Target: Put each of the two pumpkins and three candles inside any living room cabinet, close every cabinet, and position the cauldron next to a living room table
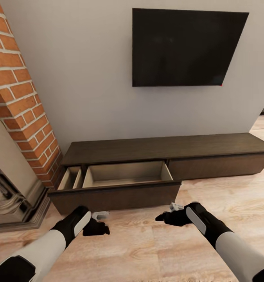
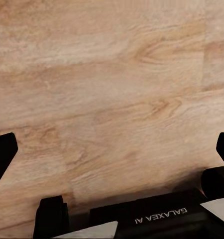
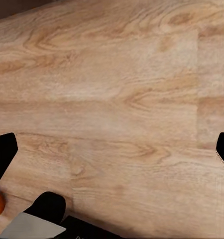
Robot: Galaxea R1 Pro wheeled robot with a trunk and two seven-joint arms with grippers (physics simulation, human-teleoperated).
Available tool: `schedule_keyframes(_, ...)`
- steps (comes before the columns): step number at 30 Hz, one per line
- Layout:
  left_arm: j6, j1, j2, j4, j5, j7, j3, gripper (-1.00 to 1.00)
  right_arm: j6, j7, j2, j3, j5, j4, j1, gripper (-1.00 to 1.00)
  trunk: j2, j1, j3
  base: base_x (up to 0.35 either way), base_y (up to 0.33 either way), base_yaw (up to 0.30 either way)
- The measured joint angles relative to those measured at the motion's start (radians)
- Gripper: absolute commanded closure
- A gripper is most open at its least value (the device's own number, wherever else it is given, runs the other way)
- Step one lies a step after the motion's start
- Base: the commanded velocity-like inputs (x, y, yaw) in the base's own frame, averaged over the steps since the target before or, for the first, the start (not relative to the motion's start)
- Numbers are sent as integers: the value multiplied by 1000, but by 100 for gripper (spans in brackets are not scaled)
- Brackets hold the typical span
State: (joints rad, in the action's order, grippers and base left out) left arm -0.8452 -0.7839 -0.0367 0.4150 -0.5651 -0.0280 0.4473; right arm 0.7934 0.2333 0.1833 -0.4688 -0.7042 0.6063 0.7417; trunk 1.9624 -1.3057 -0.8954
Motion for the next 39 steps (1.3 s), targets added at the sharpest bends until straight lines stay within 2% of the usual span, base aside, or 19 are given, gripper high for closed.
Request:
schedule_keyframes(3, 37, 10, -2, -41, 1, 0, 2, -100, -70, -1, -3, -27, 2, -3, -18, -100, 0, 0, -4, -1, 0, -159)
schedule_keyframes(6, 106, 17, 2, -101, 0, -1, 6, -100, -153, -3, -5, -93, 1, -17, -30, -100, 0, 0, -8, 0, 0, -159)
schedule_keyframes(10, 131, 18, 6, -142, -1, -2, 8, -100, -184, -2, -7, -129, 0, -49, -34, -100, 0, 0, -13, 0, 0, -158)
schedule_keyframes(14, 137, 18, 7, -151, -1, -2, 8, -100, -188, -6, -17, -137, 3, -59, -38, -100, 0, 0, -19, 0, 0, -151)
schedule_keyframes(17, 140, 18, 7, -154, -1, -2, 9, -100, -195, -37, -27, -147, 25, -76, -39, -100, 0, 0, -23, 0, 0, -147)
schedule_keyframes(19, 149, 19, 9, -156, 0, -1, 9, -100, -225, -81, -38, -149, 40, -104, -39, -100, 0, 0, -26, 0, 0, -146)
schedule_keyframes(23, 158, 20, 10, -157, 2, 5, 10, -100, -319, -207, -81, -151, 49, -166, -39, -100, 0, 0, -32, 0, 0, -146)
schedule_keyframes(27, 159, 20, 8, -166, 2, 6, 11, -100, -354, -311, -91, -148, 52, -187, -39, -100, 0, 0, -37, 0, 0, -147)
schedule_keyframes(28, 157, 23, 3, -221, 17, 7, 23, -100, -381, -342, -91, -144, 51, -194, -39, -100, 0, 0, -39, 0, 0, -149)
schedule_keyframes(30, 158, 22, -19, -230, 32, 5, 38, -100, -387, -345, -91, -143, 49, -194, -39, -100, 0, 0, -41, 0, 0, -150)
schedule_keyframes(32, 159, 22, -2, -235, 34, 4, 43, -100, -392, -354, -95, -146, 50, -197, -39, -100, 0, 0, -44, 0, 0, -150)
schedule_keyframes(35, 159, 24, 43, -246, 36, 8, 44, -100, -398, -364, -96, -146, 53, -196, -39, -100, 0, 0, -48, 0, 0, -165)
schedule_keyframes(39, 160, 25, 45, -248, 38, 7, 45, -100, -443, -366, -96, -146, 50, -205, -39, -100, 0, 0, -54, 0, 0, -183)
